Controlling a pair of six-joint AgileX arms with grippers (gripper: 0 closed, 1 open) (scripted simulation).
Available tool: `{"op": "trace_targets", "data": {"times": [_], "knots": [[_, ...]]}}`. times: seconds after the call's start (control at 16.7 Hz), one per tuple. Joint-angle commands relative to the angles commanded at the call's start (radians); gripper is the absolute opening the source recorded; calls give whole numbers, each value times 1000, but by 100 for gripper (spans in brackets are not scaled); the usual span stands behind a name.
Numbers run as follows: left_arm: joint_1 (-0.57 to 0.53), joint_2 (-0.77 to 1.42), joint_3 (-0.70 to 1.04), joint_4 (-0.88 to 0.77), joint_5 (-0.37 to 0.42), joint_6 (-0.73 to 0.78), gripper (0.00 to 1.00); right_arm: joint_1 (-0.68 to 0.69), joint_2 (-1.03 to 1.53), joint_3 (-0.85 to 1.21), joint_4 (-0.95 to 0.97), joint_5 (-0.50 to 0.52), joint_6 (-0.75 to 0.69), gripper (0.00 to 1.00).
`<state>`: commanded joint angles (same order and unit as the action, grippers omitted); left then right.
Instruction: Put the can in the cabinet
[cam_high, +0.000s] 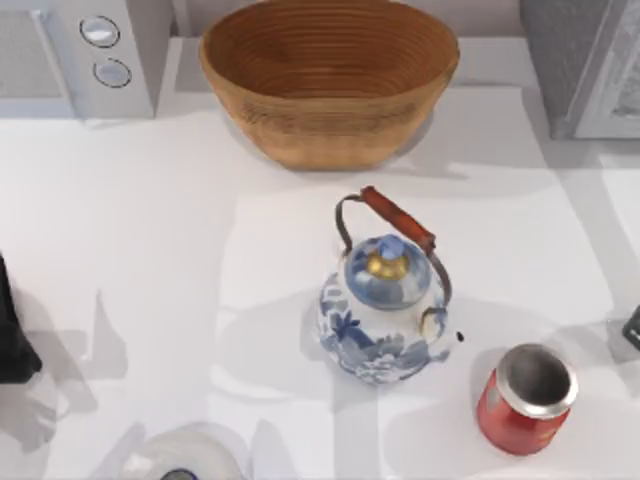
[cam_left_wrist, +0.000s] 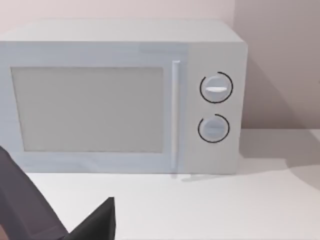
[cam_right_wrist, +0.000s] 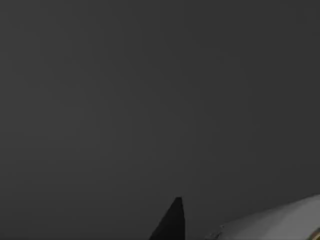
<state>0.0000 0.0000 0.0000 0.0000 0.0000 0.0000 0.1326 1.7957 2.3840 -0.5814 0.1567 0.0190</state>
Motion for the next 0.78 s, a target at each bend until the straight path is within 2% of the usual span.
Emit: {"op": "trace_targets", "data": {"times": [0.36,0.72,0.78], "knots": [[0,0,0,0,0,0,100,-32,255,336,-86,-28,-1,0],[0,0,0,0,0,0,100,-37,289,373,-98,-32,-1,0],[0,0,0,0,0,0,100,-37,289,373,-98,-32,-1,8]]}}
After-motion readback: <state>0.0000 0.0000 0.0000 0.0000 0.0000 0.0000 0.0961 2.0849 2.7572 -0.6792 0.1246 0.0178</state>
